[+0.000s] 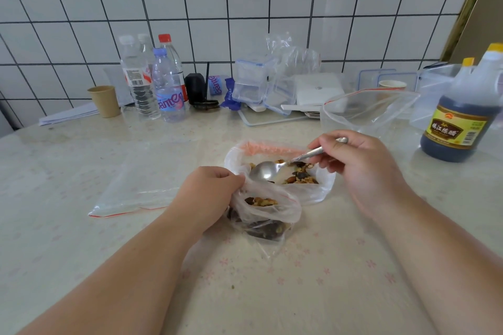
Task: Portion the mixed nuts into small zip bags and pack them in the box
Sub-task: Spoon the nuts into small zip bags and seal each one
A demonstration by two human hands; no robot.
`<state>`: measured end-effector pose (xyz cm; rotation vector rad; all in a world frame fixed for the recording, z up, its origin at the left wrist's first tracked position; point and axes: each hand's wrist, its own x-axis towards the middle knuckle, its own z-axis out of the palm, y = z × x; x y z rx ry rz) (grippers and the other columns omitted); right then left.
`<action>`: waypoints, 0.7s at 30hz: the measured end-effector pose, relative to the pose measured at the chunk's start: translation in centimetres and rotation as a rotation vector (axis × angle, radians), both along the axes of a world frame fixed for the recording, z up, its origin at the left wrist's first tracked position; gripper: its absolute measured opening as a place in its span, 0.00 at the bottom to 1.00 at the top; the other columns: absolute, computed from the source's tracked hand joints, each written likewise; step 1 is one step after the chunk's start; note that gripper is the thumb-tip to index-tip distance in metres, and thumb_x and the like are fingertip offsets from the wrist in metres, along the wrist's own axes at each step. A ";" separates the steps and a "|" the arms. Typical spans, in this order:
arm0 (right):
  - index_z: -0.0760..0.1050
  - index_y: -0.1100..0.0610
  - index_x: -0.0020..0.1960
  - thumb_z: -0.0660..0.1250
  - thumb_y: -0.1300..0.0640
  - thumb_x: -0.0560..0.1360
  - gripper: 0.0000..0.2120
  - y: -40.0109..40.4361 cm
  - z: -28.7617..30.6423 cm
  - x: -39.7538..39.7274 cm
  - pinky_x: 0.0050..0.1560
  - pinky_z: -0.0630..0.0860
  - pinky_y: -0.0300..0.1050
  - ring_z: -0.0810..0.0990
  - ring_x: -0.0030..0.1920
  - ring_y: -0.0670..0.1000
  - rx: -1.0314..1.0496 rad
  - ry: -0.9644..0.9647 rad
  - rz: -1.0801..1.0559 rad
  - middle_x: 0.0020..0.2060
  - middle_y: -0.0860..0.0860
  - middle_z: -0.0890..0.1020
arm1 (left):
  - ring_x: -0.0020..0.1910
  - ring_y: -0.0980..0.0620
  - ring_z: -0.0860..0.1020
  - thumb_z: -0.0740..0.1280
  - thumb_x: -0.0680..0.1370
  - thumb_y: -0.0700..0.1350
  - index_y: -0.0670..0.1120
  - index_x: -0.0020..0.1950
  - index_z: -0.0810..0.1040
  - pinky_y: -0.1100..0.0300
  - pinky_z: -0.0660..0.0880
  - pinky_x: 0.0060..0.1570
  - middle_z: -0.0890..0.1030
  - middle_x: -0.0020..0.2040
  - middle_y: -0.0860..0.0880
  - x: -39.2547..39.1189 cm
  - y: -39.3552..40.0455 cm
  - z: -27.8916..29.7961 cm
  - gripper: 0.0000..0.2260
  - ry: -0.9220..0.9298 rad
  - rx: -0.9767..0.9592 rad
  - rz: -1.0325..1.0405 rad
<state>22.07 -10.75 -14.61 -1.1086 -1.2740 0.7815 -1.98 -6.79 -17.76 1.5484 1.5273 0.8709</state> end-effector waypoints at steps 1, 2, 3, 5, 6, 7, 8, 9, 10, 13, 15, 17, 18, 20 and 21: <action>0.84 0.52 0.41 0.66 0.56 0.78 0.10 0.2 -0.2 0.1 0.41 0.71 0.42 0.77 0.34 0.45 -0.030 0.002 -0.078 0.35 0.52 0.86 | 0.21 0.54 0.65 0.69 0.79 0.53 0.37 0.41 0.77 0.64 0.62 0.24 0.72 0.29 0.48 0.0 0.0 0.0 0.19 0.006 0.002 0.002; 0.84 0.51 0.41 0.66 0.55 0.78 0.10 0.4 -0.4 0.2 0.41 0.71 0.43 0.77 0.34 0.45 -0.060 -0.018 -0.157 0.35 0.51 0.86 | 0.20 0.54 0.65 0.69 0.79 0.53 0.37 0.41 0.77 0.64 0.62 0.23 0.72 0.28 0.49 0.0 0.0 0.0 0.19 0.010 0.003 0.003; 0.84 0.49 0.41 0.66 0.53 0.77 0.09 0.6 -0.7 0.2 0.42 0.72 0.43 0.78 0.35 0.44 -0.085 -0.062 -0.229 0.35 0.48 0.86 | 0.20 0.55 0.65 0.70 0.79 0.53 0.37 0.41 0.77 0.64 0.62 0.23 0.72 0.27 0.49 0.1 0.0 0.0 0.19 0.011 0.003 0.004; 0.83 0.45 0.42 0.66 0.50 0.76 0.08 0.9 -1.1 0.2 0.40 0.72 0.40 0.79 0.35 0.40 -0.111 -0.195 -0.328 0.36 0.42 0.86 | 0.19 0.55 0.65 0.70 0.79 0.53 0.39 0.38 0.77 0.62 0.62 0.25 0.72 0.26 0.50 0.1 0.0 0.0 0.19 0.019 0.003 -0.001; 0.83 0.44 0.41 0.66 0.49 0.77 0.08 1.1 -1.3 0.1 0.38 0.71 0.38 0.79 0.37 0.38 -0.113 -0.272 -0.348 0.35 0.39 0.85 | 0.19 0.55 0.65 0.69 0.79 0.53 0.40 0.37 0.77 0.61 0.62 0.27 0.71 0.25 0.51 0.1 0.0 0.1 0.18 0.029 0.004 -0.005; 0.83 0.44 0.41 0.66 0.48 0.77 0.08 1.2 -1.4 -0.1 0.36 0.70 0.35 0.79 0.38 0.36 -0.110 -0.343 -0.348 0.35 0.36 0.84 | 0.20 0.55 0.65 0.69 0.79 0.53 0.41 0.36 0.77 0.60 0.62 0.29 0.71 0.26 0.50 0.1 0.0 0.1 0.18 0.038 0.007 -0.008; 0.82 0.43 0.42 0.67 0.48 0.78 0.08 1.3 -1.5 -0.2 0.35 0.70 0.31 0.79 0.39 0.34 -0.107 -0.404 -0.332 0.36 0.33 0.83 | 0.20 0.55 0.65 0.69 0.79 0.53 0.40 0.36 0.76 0.59 0.62 0.30 0.71 0.26 0.50 0.2 0.0 0.1 0.19 0.042 0.010 -0.009; 0.83 0.43 0.44 0.67 0.48 0.78 0.07 1.4 -1.6 -0.4 0.35 0.69 0.29 0.78 0.40 0.32 -0.108 -0.452 -0.304 0.36 0.32 0.83 | 0.21 0.55 0.65 0.69 0.79 0.52 0.39 0.37 0.76 0.59 0.62 0.31 0.71 0.27 0.50 0.2 0.0 0.1 0.19 0.044 0.012 -0.008; 0.84 0.43 0.47 0.67 0.47 0.78 0.07 1.4 -1.7 -0.6 0.37 0.69 0.30 0.79 0.41 0.31 -0.109 -0.485 -0.271 0.37 0.31 0.83 | 0.21 0.55 0.65 0.69 0.79 0.52 0.38 0.37 0.76 0.58 0.62 0.31 0.71 0.26 0.50 0.2 0.0 0.1 0.19 0.046 0.015 -0.004; 0.85 0.43 0.49 0.67 0.48 0.78 0.07 1.3 -1.8 -0.8 0.43 0.71 0.33 0.80 0.44 0.32 -0.108 -0.495 -0.186 0.39 0.33 0.84 | 0.19 0.57 0.66 0.69 0.79 0.52 0.40 0.36 0.78 0.59 0.64 0.31 0.72 0.25 0.52 0.3 0.0 0.1 0.18 0.055 0.011 -0.003; 0.85 0.43 0.46 0.67 0.49 0.79 0.08 1.3 -1.8 -0.8 0.43 0.72 0.36 0.81 0.42 0.35 -0.117 -0.455 -0.164 0.38 0.34 0.85 | 0.19 0.58 0.67 0.69 0.79 0.52 0.45 0.33 0.79 0.59 0.65 0.31 0.72 0.23 0.53 0.3 -0.1 0.2 0.17 0.055 0.004 -0.008; 0.85 0.48 0.44 0.66 0.53 0.80 0.10 1.3 -1.6 -0.7 0.42 0.74 0.40 0.82 0.38 0.43 -0.137 -0.352 -0.152 0.35 0.40 0.86 | 0.18 0.59 0.66 0.69 0.80 0.52 0.44 0.35 0.81 0.59 0.64 0.30 0.72 0.22 0.54 0.3 -0.2 0.3 0.17 0.048 -0.003 -0.006; 0.85 0.51 0.43 0.66 0.55 0.80 0.11 1.4 -1.5 -0.7 0.40 0.73 0.37 0.80 0.36 0.44 -0.144 -0.280 -0.151 0.34 0.44 0.86 | 0.18 0.58 0.66 0.69 0.80 0.52 0.42 0.36 0.81 0.59 0.63 0.29 0.72 0.22 0.54 0.3 -0.2 0.3 0.17 0.042 -0.004 -0.003; 0.84 0.54 0.40 0.66 0.59 0.79 0.12 1.4 -1.3 -0.7 0.35 0.71 0.29 0.77 0.31 0.39 -0.153 -0.173 -0.181 0.31 0.47 0.85 | 0.18 0.58 0.66 0.69 0.80 0.52 0.38 0.38 0.79 0.60 0.63 0.28 0.72 0.23 0.54 0.4 -0.1 0.3 0.18 0.028 -0.004 0.006; 0.84 0.54 0.39 0.66 0.60 0.78 0.12 1.4 -1.2 -0.6 0.35 0.71 0.29 0.77 0.31 0.39 -0.163 -0.137 -0.208 0.30 0.48 0.85 | 0.18 0.58 0.66 0.69 0.80 0.52 0.38 0.39 0.79 0.60 0.63 0.28 0.72 0.23 0.53 0.4 -0.1 0.3 0.18 0.024 -0.005 0.009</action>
